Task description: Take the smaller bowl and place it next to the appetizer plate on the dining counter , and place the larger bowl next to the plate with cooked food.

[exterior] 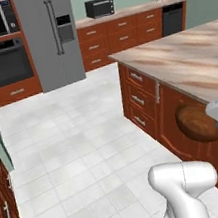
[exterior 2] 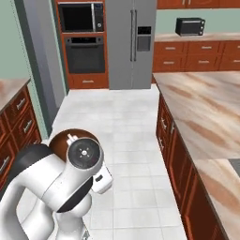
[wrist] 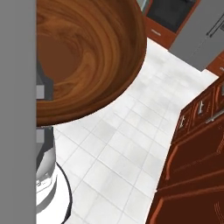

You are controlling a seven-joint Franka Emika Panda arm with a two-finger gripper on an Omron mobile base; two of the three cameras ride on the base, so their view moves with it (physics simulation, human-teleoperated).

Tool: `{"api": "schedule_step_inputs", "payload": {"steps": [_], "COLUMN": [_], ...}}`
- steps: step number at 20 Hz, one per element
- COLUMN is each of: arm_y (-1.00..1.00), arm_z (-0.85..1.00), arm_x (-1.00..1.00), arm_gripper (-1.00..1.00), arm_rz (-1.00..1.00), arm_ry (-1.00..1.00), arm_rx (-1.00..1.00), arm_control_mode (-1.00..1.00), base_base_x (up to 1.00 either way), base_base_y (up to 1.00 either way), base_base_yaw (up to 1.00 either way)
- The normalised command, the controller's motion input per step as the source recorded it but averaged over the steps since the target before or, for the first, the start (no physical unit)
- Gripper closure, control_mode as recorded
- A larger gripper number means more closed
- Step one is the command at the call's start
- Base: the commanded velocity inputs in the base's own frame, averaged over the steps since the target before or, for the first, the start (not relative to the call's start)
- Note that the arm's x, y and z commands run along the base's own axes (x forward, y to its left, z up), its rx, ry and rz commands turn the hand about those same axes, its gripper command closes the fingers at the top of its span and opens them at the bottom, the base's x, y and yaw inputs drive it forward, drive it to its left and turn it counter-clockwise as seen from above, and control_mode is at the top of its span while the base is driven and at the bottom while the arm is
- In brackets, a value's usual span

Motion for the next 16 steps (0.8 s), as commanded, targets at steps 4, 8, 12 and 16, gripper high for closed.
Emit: {"api": "schedule_step_inputs", "payload": {"steps": [4, 8, 12, 16], "arm_y": [0.00, 0.00, 0.00, 0.00], "arm_z": [0.00, 0.00, 0.00, 0.00], "arm_x": [0.00, 0.00, 0.00, 0.00], "arm_gripper": [1.00, 1.00, 1.00, 1.00], "arm_rz": [0.00, 0.00, 0.00, 0.00], "arm_ry": [0.00, 0.00, 0.00, 0.00], "arm_rx": [0.00, 0.00, 0.00, 0.00], "arm_control_mode": [1.00, 1.00, 1.00, 1.00], "base_base_x": [1.00, 1.00, 1.00, 1.00], "base_base_y": [0.00, 0.02, 0.37, 0.58], "base_base_yaw": [0.07, 0.00, -0.13, -0.26]}}
